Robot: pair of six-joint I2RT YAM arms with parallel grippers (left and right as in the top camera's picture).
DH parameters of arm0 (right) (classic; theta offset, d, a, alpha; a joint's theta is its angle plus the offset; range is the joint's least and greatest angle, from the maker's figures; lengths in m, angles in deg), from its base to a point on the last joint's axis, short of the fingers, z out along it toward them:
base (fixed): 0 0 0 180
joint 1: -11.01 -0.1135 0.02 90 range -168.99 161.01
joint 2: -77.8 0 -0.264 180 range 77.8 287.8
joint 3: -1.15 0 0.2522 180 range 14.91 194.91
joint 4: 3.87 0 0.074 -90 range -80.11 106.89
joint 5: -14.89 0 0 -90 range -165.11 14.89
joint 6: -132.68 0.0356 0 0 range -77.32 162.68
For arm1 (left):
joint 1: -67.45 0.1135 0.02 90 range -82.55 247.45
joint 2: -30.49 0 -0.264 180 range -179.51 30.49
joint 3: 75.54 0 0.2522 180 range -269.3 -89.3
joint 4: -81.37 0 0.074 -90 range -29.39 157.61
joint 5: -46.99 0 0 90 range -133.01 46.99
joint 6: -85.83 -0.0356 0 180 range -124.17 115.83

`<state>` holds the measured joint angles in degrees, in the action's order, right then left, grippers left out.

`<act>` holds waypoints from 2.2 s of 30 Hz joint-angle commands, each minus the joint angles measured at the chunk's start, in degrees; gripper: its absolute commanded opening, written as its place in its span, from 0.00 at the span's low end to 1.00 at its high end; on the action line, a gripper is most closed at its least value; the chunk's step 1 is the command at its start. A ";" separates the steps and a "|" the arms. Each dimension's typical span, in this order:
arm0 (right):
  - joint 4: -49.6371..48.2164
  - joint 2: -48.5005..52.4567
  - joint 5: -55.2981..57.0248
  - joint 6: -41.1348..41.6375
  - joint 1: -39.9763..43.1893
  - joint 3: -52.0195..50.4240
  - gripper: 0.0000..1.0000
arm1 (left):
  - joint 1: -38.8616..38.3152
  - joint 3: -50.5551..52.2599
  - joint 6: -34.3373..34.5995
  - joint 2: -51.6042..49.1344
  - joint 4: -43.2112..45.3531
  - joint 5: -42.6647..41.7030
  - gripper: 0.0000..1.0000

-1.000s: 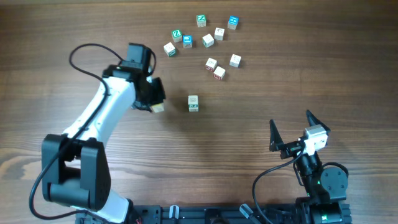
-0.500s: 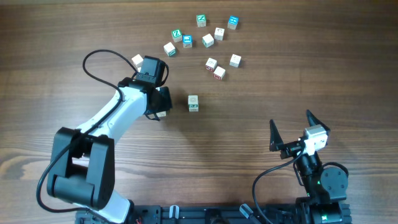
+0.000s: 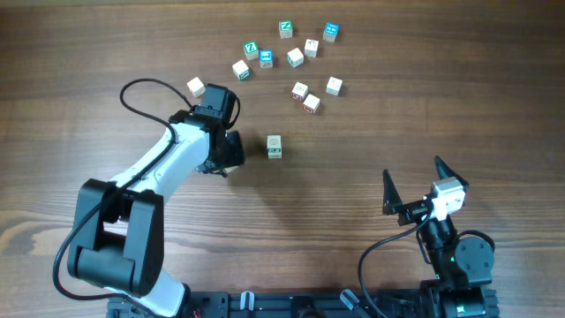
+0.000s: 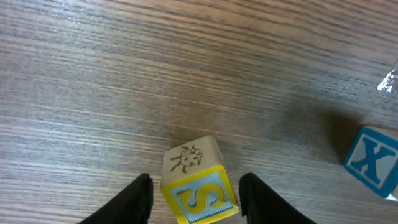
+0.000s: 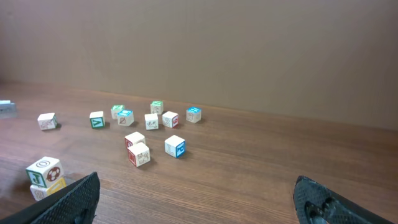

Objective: Form a tower

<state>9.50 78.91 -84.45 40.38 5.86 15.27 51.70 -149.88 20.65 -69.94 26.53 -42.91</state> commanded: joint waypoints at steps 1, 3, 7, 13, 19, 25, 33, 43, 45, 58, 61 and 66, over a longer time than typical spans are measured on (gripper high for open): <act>-0.17 -0.31 0.72 -0.57 0.07 -0.04 1.00 | -0.26 0.31 1.31 -0.74 -0.09 1.51 0.48; -0.17 -0.31 0.72 -0.55 0.09 -0.04 1.00 | -0.26 0.31 1.36 -0.74 -0.07 3.48 0.43; -0.17 -0.31 0.74 -0.57 0.09 -0.04 1.00 | -0.26 0.31 1.36 -0.74 0.00 -0.74 0.35; -0.15 -0.31 0.74 -0.55 0.09 -0.04 1.00 | -0.26 0.31 1.38 -0.74 -0.11 -1.11 0.22; -0.17 -0.31 0.72 -0.57 0.07 -0.04 1.00 | -0.28 0.31 1.38 -0.74 -0.07 -1.11 0.38; -0.17 -0.31 0.72 -0.57 0.09 -0.04 1.00 | -0.26 0.31 1.36 -0.74 0.11 -1.11 0.29; -0.17 -0.31 0.74 -0.57 0.09 -0.04 1.00 | -0.26 0.31 1.36 -0.74 0.15 -1.09 0.20; -0.17 -0.31 0.74 -0.55 0.09 -0.04 1.00 | -0.28 0.33 1.36 -0.76 0.74 -0.66 0.44; -0.15 -0.31 0.74 -0.57 0.09 -0.04 1.00 | -0.28 0.33 1.40 -0.76 0.70 -0.70 0.43; -0.17 -0.31 0.72 -0.55 0.09 -0.04 1.00 | -0.28 0.37 1.40 -0.76 -0.15 -0.68 0.44; -0.17 -0.31 0.74 -0.55 0.09 -0.04 1.00 | -0.28 0.37 1.40 -0.85 -0.33 -0.68 0.44; -0.17 -0.31 0.74 -0.57 0.09 -0.04 1.00 | -0.28 0.37 1.40 -0.87 -0.79 -0.68 0.41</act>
<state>9.50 78.91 -84.45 40.38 5.86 15.27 51.70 -149.97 22.09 -70.02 26.15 -43.53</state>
